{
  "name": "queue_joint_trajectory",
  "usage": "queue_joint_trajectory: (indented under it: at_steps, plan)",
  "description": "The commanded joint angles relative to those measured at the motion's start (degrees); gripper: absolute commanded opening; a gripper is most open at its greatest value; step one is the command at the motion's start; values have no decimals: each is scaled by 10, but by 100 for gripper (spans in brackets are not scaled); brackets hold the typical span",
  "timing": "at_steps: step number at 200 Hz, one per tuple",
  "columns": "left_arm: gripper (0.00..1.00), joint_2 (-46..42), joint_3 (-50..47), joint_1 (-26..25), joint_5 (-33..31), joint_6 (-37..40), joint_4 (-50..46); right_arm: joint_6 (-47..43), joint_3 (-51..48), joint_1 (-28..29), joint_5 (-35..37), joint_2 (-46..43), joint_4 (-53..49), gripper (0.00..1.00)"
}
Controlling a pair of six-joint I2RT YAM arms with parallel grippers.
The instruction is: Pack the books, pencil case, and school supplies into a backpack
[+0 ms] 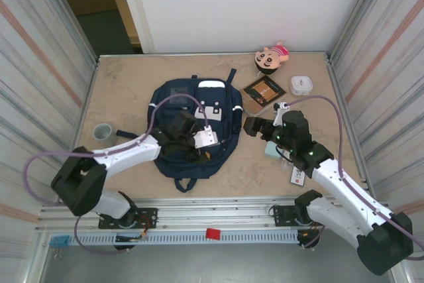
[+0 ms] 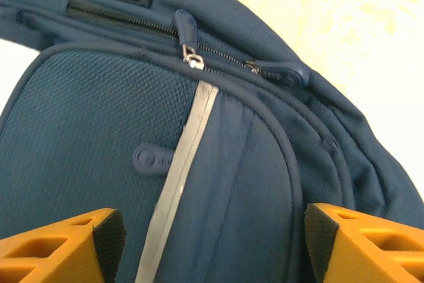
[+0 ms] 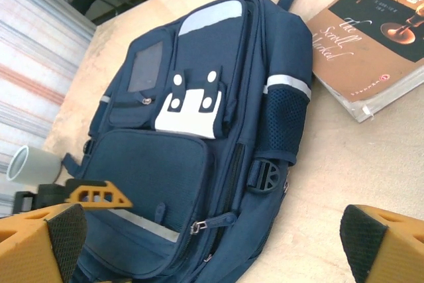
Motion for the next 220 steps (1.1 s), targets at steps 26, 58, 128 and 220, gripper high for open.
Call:
queue_joint_trajectory:
  at_steps: [26, 58, 128, 220]
  plan:
    - [78, 51, 36, -18, -10, 30, 70, -13, -15, 3, 12, -12, 12, 99]
    - [83, 69, 37, -23, -13, 34, 66, -15, -20, 3, 13, -13, 14, 99]
    - [38, 74, 24, -25, -79, 37, 93, -19, -37, 3, 11, -20, 28, 99]
    - [0, -169, 110, 140, 283, 37, -108, -176, -69, 3, -106, 66, 169, 77]
